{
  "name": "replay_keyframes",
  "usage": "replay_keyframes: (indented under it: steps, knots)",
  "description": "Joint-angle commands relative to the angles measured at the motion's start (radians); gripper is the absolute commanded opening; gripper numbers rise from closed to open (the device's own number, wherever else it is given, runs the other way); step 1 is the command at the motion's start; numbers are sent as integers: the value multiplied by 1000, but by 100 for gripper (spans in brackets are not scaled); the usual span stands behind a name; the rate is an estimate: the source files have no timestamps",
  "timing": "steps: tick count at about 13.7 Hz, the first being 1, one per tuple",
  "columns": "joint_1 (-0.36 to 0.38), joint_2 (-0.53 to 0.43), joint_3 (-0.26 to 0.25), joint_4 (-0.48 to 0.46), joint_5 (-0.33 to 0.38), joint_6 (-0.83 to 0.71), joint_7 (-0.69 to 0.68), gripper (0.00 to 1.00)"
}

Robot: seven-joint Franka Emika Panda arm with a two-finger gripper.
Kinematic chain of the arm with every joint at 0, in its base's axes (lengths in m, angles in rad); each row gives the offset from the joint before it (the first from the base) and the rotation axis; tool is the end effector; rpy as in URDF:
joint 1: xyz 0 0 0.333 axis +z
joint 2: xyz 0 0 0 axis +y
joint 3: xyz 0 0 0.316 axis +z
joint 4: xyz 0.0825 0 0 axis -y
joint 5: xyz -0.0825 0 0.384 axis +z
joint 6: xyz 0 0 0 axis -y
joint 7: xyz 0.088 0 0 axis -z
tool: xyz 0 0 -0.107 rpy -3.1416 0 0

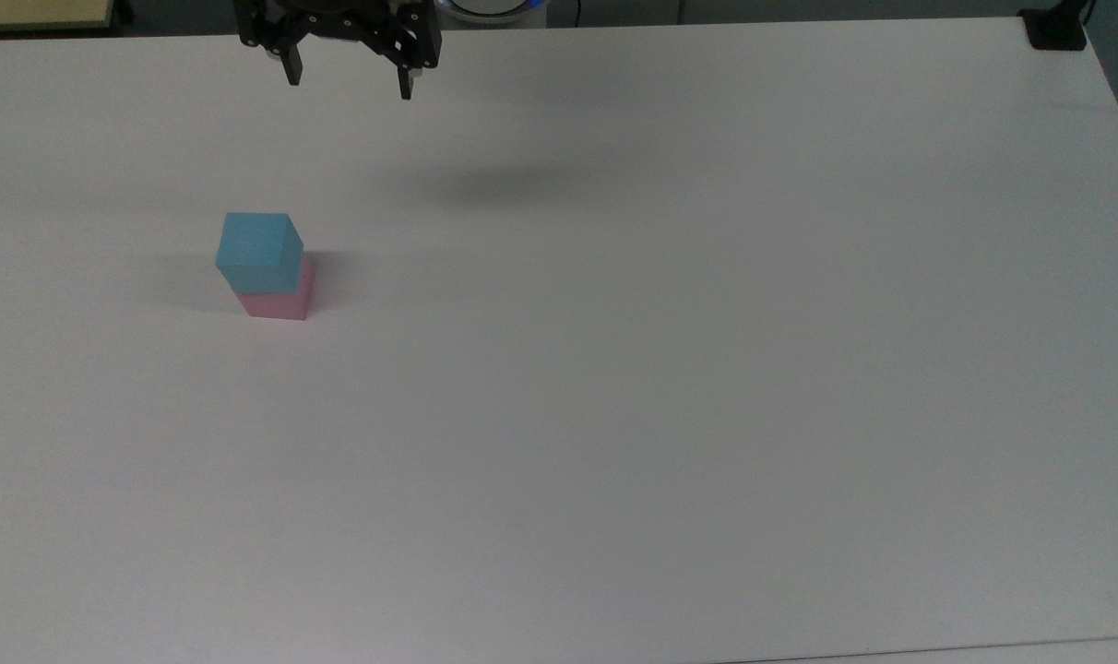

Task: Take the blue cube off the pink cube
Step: 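Move the open gripper over the light blue cube and lower it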

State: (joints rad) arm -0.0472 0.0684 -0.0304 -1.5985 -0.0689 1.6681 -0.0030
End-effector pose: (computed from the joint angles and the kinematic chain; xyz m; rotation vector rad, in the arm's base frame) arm 0.5800 -0.0513 0.5813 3.0692 -0.1042 -0.0025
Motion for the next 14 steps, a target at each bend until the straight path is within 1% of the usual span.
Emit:
replay_keyframes:
  steps: [1,4,7,8,10,12,13,14]
  knots:
    - [7,-2,-5,0,-2,13,-22,100]
    - [6,-1,-6,3,-3,16,-23,100]
    - [10,16,-45,2,-3,47,-49,100]
    - [12,27,-71,0,-3,91,-54,100]
    - [12,51,-98,-23,-3,172,-57,100]
    - [6,86,-115,-50,-8,247,-63,100]
    - [4,102,-124,-67,-11,281,-83,100]
    - [4,120,-155,-87,-12,321,-131,100]
